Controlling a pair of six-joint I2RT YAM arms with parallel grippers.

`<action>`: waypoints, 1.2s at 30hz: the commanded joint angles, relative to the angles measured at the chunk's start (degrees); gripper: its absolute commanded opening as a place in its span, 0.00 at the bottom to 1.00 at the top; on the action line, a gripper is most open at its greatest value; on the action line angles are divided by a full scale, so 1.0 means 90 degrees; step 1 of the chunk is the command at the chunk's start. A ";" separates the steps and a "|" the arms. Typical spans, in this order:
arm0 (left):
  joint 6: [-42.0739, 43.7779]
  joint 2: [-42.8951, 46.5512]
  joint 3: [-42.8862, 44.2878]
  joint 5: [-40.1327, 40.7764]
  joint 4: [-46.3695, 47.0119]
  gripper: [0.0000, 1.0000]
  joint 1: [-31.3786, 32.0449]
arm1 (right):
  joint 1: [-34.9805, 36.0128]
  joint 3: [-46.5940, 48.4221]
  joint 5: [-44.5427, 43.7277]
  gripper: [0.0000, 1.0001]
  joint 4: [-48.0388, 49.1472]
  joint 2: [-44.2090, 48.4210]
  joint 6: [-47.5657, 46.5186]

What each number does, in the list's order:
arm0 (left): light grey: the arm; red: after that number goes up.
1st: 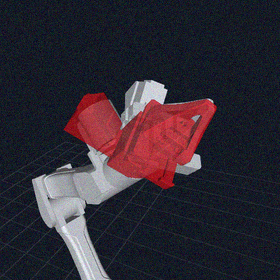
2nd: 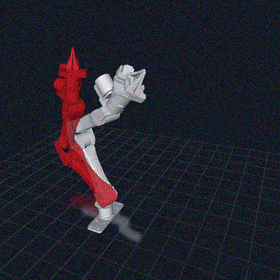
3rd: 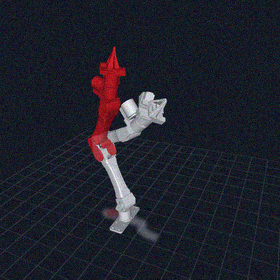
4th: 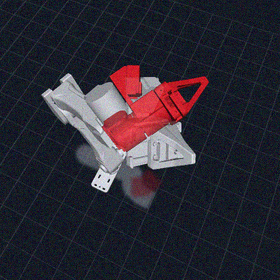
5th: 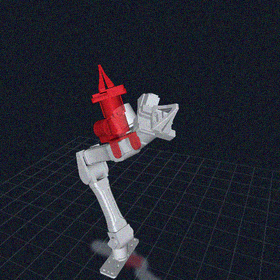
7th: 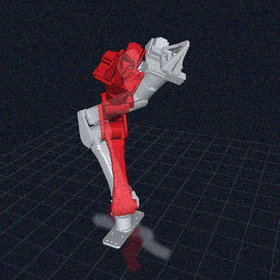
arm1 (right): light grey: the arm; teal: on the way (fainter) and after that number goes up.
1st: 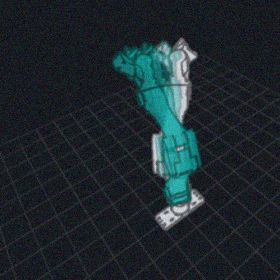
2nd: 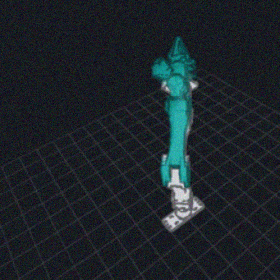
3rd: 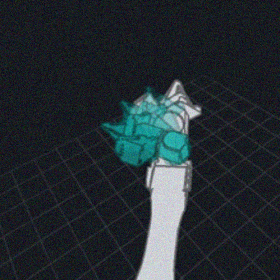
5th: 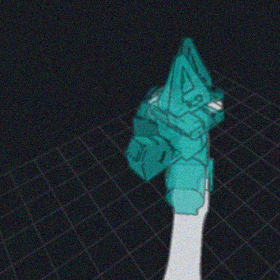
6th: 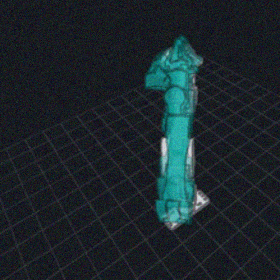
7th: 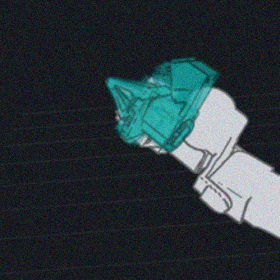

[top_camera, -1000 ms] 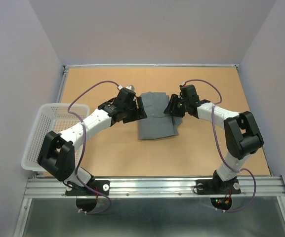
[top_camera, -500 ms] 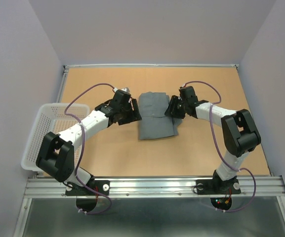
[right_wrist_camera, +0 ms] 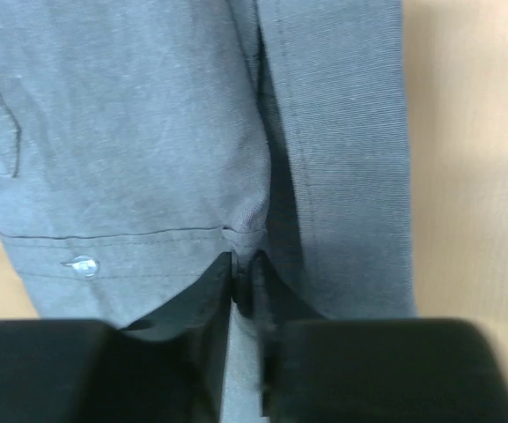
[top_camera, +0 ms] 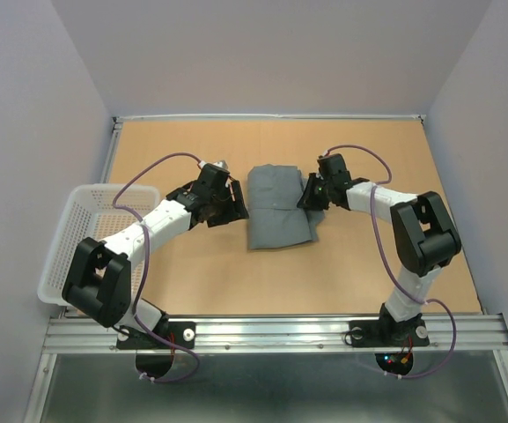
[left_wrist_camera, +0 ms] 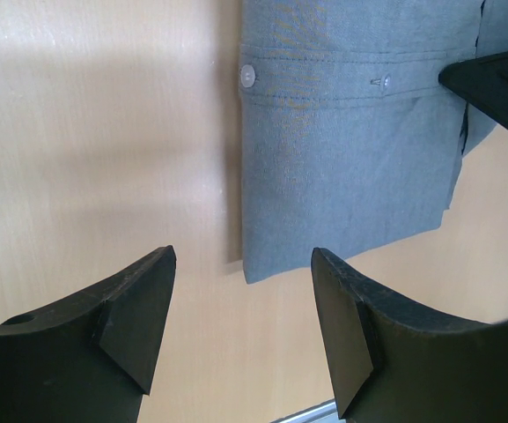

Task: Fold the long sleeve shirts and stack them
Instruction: Fold the shirt

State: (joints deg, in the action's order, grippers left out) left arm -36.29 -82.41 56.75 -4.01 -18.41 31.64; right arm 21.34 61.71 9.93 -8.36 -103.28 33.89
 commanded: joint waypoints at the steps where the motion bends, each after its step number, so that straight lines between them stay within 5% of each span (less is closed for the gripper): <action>1: 0.0126 0.0250 -0.0056 -0.0013 0.0112 0.74 -0.0058 | -0.0037 0.0487 0.0107 0.15 0.0255 0.0060 -0.0240; 2: 0.0117 0.0251 -0.0056 -0.0023 0.0122 0.74 -0.0068 | -0.0037 0.0496 0.0117 0.05 0.0245 0.0108 -0.0288; 5: 0.0117 0.0260 -0.0036 -0.0013 0.0122 0.74 -0.0068 | -0.0037 0.0487 0.0059 0.01 0.0216 0.0527 -0.0406; 24: 0.0156 -0.0179 0.0169 -0.0121 0.0249 0.66 -0.0068 | -0.0369 0.0457 -0.0478 0.01 -0.0311 0.0491 -0.0932; 36: 0.0165 -0.1516 0.1740 -0.0735 0.1215 0.62 -0.0068 | -0.0448 0.0877 -0.0791 0.01 -0.0516 -0.0027 -0.1548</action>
State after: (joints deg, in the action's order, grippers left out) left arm -35.81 -93.84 67.57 -7.75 -13.39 31.35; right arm 17.58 65.08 5.54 -12.80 -102.85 23.03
